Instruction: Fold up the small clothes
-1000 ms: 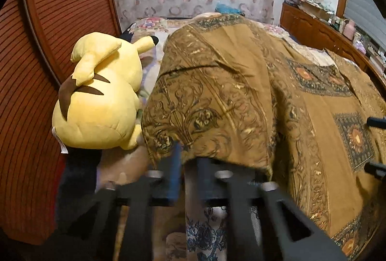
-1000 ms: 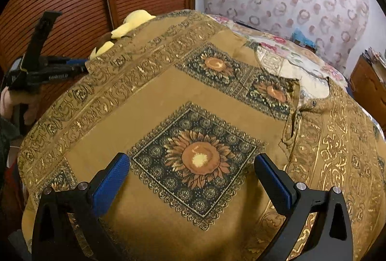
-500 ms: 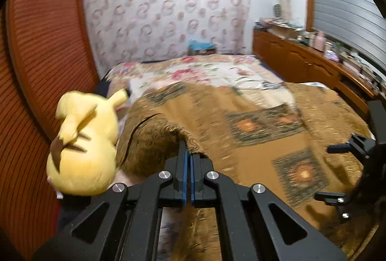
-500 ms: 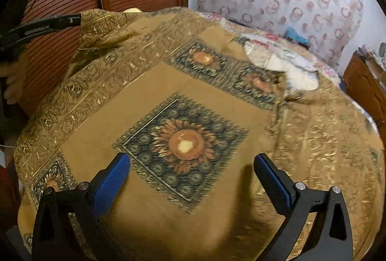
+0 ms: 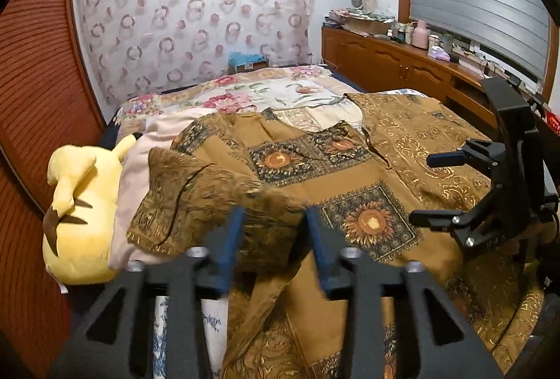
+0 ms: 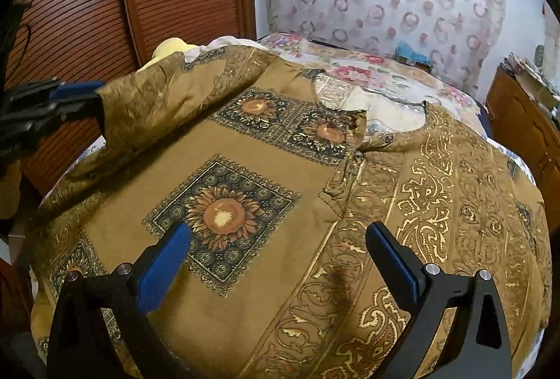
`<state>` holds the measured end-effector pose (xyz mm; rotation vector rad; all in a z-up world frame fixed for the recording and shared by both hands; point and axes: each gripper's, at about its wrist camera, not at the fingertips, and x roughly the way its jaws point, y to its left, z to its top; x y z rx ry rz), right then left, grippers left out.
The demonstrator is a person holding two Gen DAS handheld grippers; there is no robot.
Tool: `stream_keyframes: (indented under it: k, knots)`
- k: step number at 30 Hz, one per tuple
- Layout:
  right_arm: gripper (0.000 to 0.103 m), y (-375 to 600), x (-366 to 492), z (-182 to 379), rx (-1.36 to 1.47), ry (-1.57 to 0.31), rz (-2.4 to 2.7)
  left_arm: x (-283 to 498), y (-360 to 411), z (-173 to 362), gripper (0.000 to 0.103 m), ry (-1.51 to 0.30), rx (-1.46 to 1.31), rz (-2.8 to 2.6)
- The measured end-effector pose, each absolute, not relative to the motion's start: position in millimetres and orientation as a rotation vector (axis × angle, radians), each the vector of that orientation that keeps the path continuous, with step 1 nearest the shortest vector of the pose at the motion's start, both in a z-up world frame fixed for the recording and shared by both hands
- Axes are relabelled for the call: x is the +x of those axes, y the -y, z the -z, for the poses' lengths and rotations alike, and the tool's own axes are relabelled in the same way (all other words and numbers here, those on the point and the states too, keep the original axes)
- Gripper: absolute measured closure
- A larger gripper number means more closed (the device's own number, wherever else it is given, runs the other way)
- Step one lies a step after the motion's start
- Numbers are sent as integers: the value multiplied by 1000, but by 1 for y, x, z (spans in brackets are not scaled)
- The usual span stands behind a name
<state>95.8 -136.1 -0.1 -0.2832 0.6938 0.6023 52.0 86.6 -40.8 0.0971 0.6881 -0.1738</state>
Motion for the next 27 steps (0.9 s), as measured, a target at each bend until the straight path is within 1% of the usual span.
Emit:
stream_keyframes:
  k: [1,3,5,11,12,14,19,22,27]
  knots:
    - [3,136,96,0,-281,-694,-601,50,-88,42,60,-696,91,180]
    - [3,135,97,-1,-278,-695,-601,44,-91,47,53,-712,75,178]
    - [3,135,97,-2,-274,-694,-602,38,-98,53,51,-720,65,164]
    - [3,122,108,8,-270,-689,-614,42,-126,70,49,-749,18,96]
    - [3,121,107,8,-271,-688,-617,46,-129,71,43,-753,18,82]
    - [3,119,109,9,-273,-688,-624,55,-138,75,40,-753,4,67]
    - [3,114,108,11,-281,-688,-633,82,-155,84,39,-777,-11,17]
    - [3,112,108,11,-282,-689,-636,97,-166,96,39,-830,-52,7]
    - [3,113,109,13,-280,-691,-640,106,-166,111,39,-880,-58,5]
